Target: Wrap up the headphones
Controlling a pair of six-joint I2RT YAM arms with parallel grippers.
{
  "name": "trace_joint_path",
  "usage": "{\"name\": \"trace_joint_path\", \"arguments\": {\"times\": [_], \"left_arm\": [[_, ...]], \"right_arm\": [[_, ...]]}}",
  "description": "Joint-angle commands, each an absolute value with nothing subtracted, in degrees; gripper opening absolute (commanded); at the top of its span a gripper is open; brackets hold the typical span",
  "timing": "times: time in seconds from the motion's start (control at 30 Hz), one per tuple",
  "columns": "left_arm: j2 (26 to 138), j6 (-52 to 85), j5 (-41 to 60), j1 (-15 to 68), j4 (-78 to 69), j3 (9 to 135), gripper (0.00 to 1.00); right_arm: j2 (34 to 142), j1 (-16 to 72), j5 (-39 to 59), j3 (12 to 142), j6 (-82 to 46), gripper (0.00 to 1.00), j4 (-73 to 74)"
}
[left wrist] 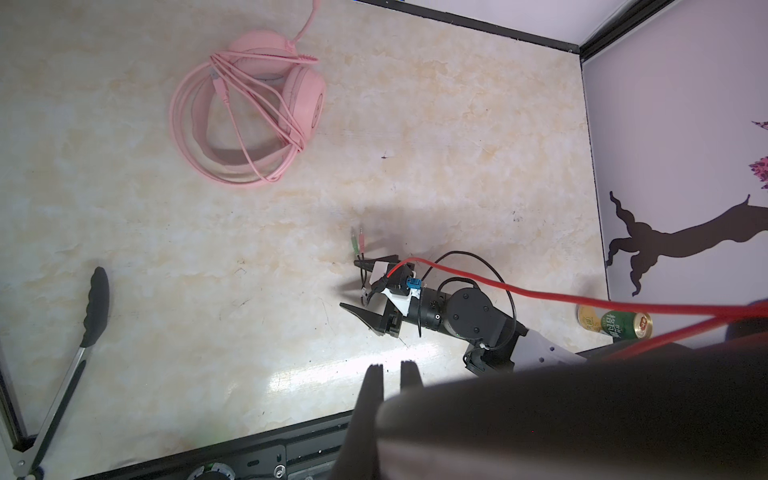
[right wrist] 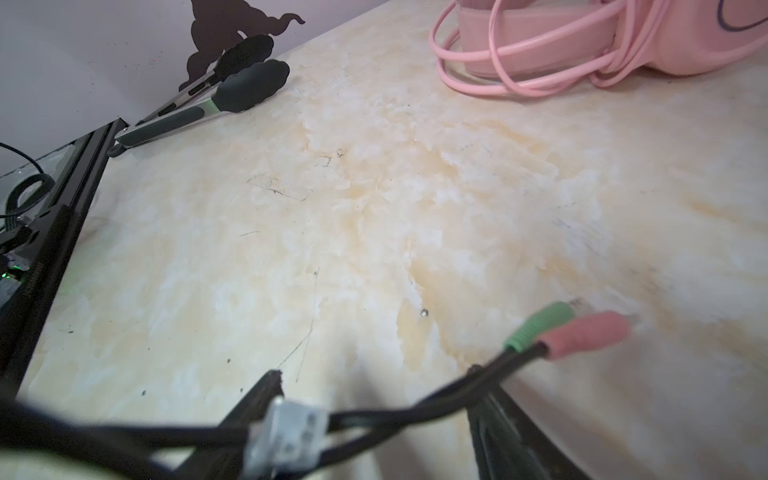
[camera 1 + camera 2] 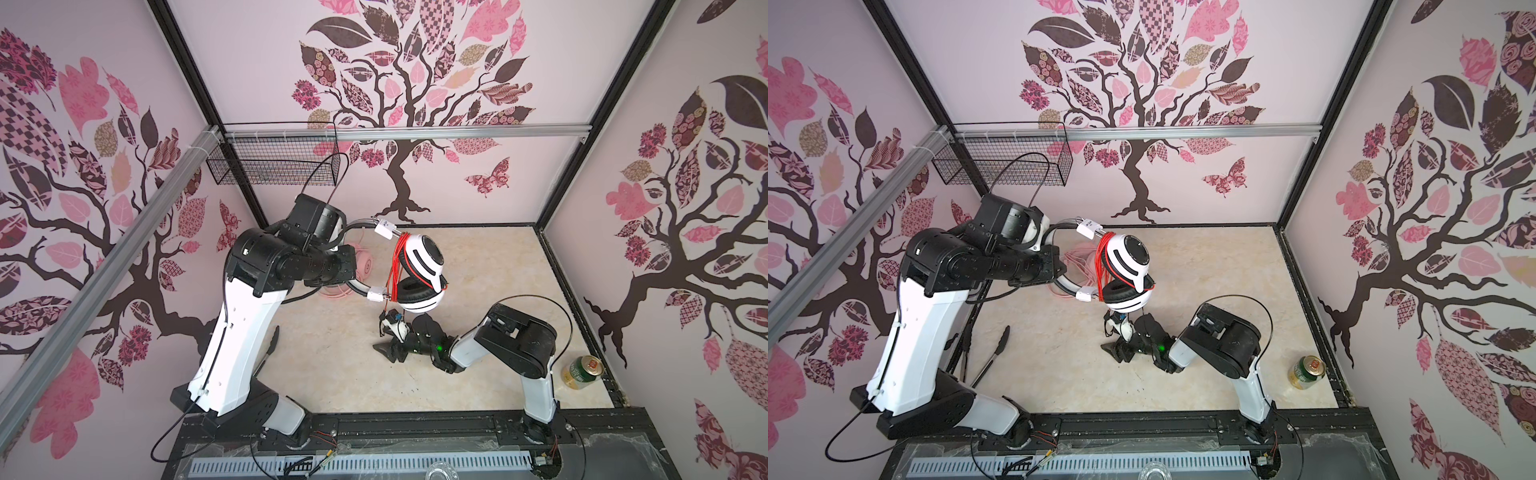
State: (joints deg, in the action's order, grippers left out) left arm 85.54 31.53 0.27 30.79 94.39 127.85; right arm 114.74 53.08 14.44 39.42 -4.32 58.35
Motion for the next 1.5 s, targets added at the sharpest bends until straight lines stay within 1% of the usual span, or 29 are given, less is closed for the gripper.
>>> {"name": "trace_joint_path", "arguments": {"times": [0.0, 0.17, 0.3, 0.4, 0.5, 0.67, 0.73, 0.8, 0.87, 0.9, 0.93, 1.0, 1.2, 1.33, 1.47], "left_arm": [[85.7, 33.1, 2.3, 30.7, 91.6, 130.1, 0.0], [85.7, 33.2, 2.1, 30.7, 91.6, 129.9, 0.0], [85.7, 33.2, 1.8, 30.7, 91.6, 130.0, 0.0], [85.8, 33.2, 1.5, 30.7, 91.6, 130.0, 0.0], [86.0, 33.1, 1.6, 30.7, 91.7, 129.9, 0.0], [85.8, 33.1, 1.4, 30.7, 91.5, 129.6, 0.0], [85.7, 33.1, 1.7, 30.8, 91.4, 129.5, 0.0], [85.7, 33.1, 1.7, 30.7, 91.3, 129.4, 0.0], [85.7, 33.1, 1.9, 30.7, 91.3, 129.4, 0.0], [85.8, 33.1, 2.0, 30.7, 91.3, 129.5, 0.0], [85.9, 33.0, 2.0, 30.7, 91.3, 129.5, 0.0], [85.9, 33.0, 2.2, 30.7, 91.3, 129.6, 0.0], [85.8, 32.7, 2.2, 30.7, 91.4, 130.1, 0.0], [86.1, 32.7, 2.7, 30.8, 91.3, 130.5, 0.0], [86.4, 32.7, 2.7, 30.7, 91.2, 130.7, 0.0]], "right_arm": [[117.0, 53.4, 9.6, 39.5, -2.5, 0.74, 64.2], [117.8, 53.4, 1.2, 35.1, -2.3, 0.76, 75.5], [117.7, 53.5, -2.7, 31.0, -2.3, 0.78, 81.3], [116.5, 53.4, -2.0, 27.9, -3.0, 0.78, 83.1], [113.8, 53.4, 2.3, 24.6, -4.7, 0.78, 83.3], [105.2, 53.4, 11.1, 18.9, -8.6, 0.76, 79.7], [99.1, 53.4, 9.6, 17.6, -9.8, 0.76, 71.4], [94.1, 53.4, 7.3, 16.0, -10.1, 0.76, 68.4], [91.9, 53.4, 6.7, 16.3, -9.8, 0.76, 66.9], [91.3, 53.3, 6.5, 17.9, -9.3, 0.76, 63.5], [91.3, 53.4, 6.4, 19.9, -8.5, 0.76, 59.8], [92.5, 53.2, 6.3, 22.4, -7.8, 0.75, 57.1], [95.9, 52.8, 8.0, 26.1, -4.7, 0.76, 57.3], [101.3, 52.5, 9.4, 29.9, -2.1, 0.77, 58.8], [106.6, 51.7, 9.1, 32.4, -3.4, 0.76, 62.9]]}}
